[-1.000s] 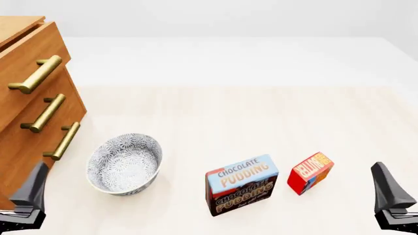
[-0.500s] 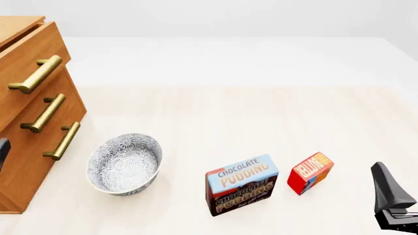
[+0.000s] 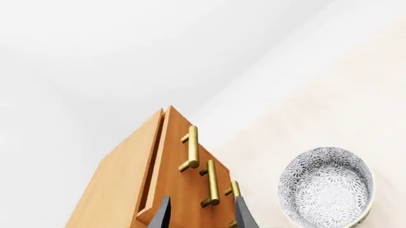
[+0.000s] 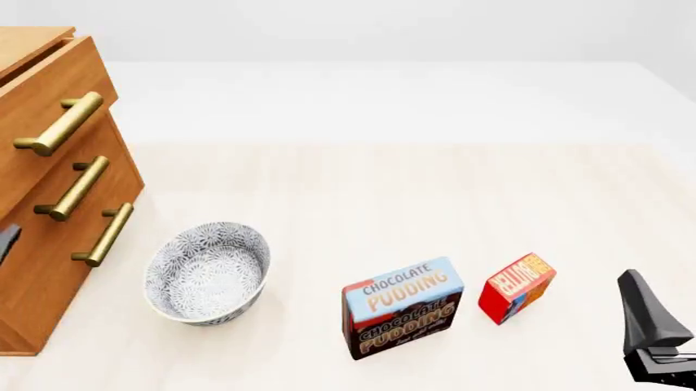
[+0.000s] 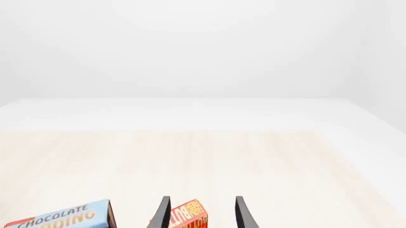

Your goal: Put the butter at the back in the top drawer of the cabinet and close it.

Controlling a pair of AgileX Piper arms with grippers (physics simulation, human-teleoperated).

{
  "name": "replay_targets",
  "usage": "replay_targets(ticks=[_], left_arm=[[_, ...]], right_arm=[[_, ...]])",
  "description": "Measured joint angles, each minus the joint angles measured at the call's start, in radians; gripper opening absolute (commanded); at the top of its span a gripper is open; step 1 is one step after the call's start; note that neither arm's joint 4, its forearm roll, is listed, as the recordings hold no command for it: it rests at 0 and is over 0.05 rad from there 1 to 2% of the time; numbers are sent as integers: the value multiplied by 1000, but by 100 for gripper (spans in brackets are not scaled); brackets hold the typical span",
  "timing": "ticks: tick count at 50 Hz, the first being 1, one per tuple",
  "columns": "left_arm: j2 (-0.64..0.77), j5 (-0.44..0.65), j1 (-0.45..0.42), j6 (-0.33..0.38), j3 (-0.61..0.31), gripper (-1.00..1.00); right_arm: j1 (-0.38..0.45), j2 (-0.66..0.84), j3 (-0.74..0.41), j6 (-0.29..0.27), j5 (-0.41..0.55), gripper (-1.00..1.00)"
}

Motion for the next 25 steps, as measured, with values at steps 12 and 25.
replay_targets(ticks=[12, 25], left_arm=[[47, -8, 21, 131, -28, 100], [118, -55, 34, 269, -53, 100]], right_arm=[[0, 0, 0, 0, 0, 100], [0, 0, 0, 0, 0, 100]])
